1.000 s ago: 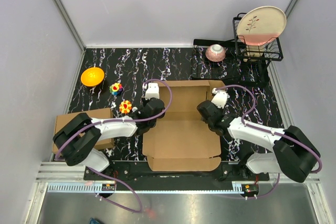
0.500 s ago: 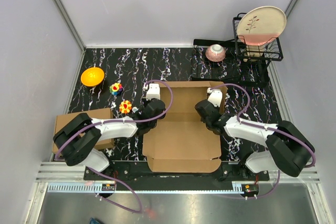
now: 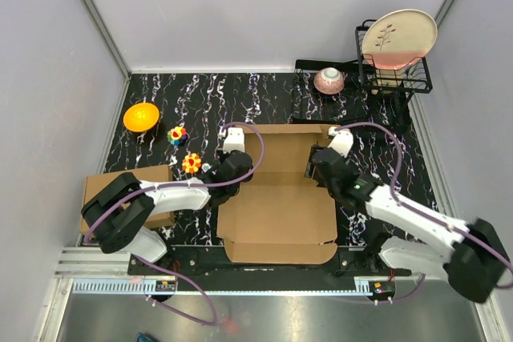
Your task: Fold the paper box
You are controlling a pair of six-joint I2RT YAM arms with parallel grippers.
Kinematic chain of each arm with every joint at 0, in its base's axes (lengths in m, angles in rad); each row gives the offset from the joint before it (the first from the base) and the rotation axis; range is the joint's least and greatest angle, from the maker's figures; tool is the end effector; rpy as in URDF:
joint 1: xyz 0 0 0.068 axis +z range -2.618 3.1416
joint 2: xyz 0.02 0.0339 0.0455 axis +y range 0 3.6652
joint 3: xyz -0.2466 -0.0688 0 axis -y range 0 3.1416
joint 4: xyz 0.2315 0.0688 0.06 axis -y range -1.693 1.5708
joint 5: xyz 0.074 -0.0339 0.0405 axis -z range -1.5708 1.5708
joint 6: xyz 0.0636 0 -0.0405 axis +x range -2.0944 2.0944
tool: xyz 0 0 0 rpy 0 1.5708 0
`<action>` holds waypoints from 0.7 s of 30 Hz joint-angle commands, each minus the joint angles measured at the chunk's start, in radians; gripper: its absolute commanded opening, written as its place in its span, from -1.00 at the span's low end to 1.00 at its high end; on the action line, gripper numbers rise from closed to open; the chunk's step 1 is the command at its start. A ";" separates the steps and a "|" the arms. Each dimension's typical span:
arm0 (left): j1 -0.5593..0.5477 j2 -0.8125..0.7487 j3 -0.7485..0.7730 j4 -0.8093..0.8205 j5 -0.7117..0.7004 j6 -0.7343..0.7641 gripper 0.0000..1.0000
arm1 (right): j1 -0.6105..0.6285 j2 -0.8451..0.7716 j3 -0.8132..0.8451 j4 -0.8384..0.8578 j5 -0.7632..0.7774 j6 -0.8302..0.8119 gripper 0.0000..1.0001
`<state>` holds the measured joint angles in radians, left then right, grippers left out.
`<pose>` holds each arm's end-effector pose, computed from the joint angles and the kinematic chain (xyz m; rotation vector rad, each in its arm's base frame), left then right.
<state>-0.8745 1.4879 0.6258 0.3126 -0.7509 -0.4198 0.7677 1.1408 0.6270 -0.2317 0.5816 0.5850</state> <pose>0.2248 -0.2012 0.1596 0.0197 1.9627 -0.0447 0.1982 0.1427 0.1899 0.0846 2.1731 0.0876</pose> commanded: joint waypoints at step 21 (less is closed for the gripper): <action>-0.014 -0.029 -0.040 -0.064 0.022 -0.002 -1.00 | -0.108 -0.064 0.125 -0.215 0.279 -0.045 0.24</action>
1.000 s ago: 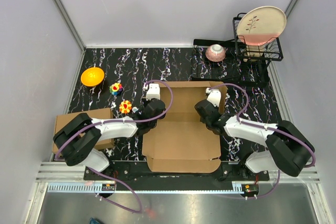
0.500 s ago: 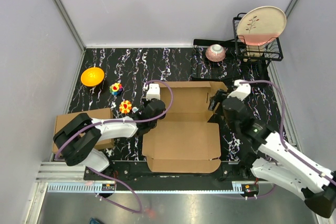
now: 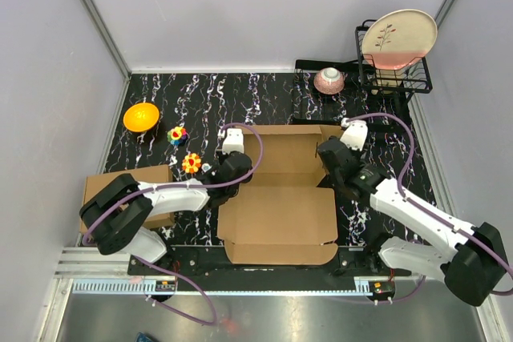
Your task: Fold the paper box
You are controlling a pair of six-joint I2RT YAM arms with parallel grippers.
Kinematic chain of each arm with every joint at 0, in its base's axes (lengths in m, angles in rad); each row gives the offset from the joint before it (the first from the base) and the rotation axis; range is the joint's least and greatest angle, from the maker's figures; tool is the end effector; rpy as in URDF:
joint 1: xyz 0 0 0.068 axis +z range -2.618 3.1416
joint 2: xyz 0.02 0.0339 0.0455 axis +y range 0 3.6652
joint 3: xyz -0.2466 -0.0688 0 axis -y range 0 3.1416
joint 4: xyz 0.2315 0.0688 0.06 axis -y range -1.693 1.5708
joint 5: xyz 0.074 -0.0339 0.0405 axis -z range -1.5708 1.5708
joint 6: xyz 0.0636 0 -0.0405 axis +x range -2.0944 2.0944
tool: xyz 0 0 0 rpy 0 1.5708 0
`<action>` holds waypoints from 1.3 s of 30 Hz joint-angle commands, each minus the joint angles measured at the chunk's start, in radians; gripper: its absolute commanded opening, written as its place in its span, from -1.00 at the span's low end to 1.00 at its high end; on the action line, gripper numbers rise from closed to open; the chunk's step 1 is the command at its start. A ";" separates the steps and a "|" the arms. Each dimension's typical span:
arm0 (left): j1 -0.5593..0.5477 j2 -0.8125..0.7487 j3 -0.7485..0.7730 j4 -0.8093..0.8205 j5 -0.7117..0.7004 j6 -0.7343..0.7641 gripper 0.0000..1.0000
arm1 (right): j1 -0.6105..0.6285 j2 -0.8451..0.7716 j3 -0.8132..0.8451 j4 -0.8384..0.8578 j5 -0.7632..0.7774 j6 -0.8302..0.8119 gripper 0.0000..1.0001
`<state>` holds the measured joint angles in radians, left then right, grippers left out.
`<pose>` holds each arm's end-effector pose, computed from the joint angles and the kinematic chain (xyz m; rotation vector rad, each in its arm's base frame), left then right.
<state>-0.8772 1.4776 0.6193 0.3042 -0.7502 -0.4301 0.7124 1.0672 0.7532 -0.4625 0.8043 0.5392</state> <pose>0.2228 -0.2001 0.1597 0.0149 1.9662 -0.0504 0.1994 0.1117 0.2323 0.1873 2.0763 -0.2033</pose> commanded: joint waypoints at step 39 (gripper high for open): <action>-0.036 0.019 0.014 -0.070 0.022 0.027 -1.00 | -0.108 -0.161 -0.109 0.211 -0.605 0.093 -0.97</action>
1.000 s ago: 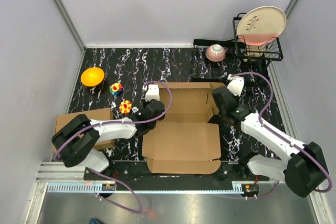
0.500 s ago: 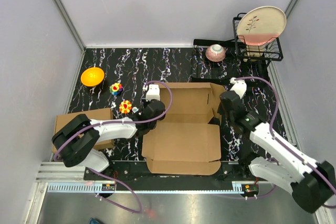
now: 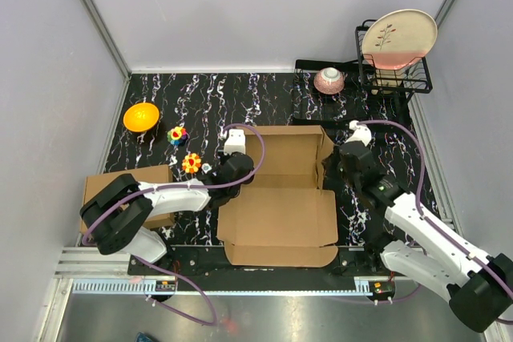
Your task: Fold the paper box
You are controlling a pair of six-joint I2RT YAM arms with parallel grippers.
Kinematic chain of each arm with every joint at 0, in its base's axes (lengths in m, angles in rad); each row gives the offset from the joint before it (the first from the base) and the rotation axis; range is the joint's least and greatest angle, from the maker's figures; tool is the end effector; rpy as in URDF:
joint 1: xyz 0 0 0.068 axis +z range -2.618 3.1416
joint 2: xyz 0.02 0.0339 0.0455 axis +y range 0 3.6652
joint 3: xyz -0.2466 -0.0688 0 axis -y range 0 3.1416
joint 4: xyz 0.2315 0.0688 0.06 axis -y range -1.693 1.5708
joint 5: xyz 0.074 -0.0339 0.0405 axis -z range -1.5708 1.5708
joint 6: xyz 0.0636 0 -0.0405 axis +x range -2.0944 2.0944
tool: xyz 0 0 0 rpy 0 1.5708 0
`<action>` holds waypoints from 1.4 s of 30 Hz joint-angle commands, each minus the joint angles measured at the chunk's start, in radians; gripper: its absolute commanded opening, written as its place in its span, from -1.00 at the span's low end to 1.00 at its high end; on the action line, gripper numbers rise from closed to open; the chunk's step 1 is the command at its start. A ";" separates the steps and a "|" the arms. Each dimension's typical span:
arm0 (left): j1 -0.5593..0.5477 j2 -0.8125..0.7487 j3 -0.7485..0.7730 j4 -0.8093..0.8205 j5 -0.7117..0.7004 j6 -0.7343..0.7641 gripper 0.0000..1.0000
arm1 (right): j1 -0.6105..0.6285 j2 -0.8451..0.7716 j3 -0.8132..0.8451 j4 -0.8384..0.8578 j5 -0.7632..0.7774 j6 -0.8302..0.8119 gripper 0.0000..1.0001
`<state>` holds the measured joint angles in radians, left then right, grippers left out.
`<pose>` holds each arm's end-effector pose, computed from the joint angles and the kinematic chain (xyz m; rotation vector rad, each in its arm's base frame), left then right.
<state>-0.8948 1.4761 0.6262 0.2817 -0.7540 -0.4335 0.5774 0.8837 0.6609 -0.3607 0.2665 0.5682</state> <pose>0.2192 -0.2037 0.1599 0.0335 1.9739 -0.0502 0.1898 0.1036 0.2369 0.1452 2.1509 0.3849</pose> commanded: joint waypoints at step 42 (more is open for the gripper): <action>-0.024 0.013 -0.031 -0.010 0.010 0.042 -1.00 | 0.059 -0.188 0.077 -0.234 0.410 0.054 -0.18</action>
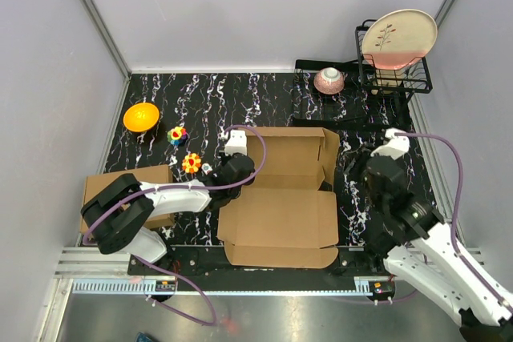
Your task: Fold the paper box
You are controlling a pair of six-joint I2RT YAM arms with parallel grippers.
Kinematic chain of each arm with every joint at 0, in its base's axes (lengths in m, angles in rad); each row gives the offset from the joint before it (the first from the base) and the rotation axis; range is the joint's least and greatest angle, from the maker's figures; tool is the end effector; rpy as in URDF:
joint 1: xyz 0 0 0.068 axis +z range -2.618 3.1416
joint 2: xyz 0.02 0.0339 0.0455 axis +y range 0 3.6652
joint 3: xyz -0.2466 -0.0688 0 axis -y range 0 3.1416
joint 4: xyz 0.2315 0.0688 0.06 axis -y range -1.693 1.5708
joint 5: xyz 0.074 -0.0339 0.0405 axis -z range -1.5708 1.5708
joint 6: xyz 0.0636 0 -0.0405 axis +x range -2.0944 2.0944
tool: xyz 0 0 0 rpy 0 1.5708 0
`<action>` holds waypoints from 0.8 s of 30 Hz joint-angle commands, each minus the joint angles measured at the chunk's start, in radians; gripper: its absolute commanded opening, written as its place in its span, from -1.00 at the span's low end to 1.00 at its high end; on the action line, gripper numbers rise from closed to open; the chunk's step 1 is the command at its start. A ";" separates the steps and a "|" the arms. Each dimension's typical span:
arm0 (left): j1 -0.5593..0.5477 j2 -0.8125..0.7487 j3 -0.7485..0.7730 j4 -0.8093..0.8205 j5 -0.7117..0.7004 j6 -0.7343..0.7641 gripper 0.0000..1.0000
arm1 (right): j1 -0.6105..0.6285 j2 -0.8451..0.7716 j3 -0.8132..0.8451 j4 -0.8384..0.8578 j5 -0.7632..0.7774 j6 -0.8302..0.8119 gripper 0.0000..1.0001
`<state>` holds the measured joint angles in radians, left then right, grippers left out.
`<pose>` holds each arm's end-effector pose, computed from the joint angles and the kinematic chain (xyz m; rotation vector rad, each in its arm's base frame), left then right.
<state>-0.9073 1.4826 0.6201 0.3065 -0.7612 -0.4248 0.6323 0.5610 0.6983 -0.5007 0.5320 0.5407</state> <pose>0.2171 -0.2065 0.1590 0.0439 1.9628 -0.0554 0.1422 0.0642 0.2900 0.2639 1.8738 0.2877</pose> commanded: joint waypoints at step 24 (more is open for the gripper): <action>-0.011 0.002 -0.028 -0.026 0.036 0.047 -1.00 | -0.019 0.408 -0.117 0.318 -0.130 -0.022 0.18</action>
<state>-0.9089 1.4811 0.6125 0.3233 -0.7609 -0.4160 0.6205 0.9524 0.5953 -0.3019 0.4484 0.5537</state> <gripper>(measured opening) 0.047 0.584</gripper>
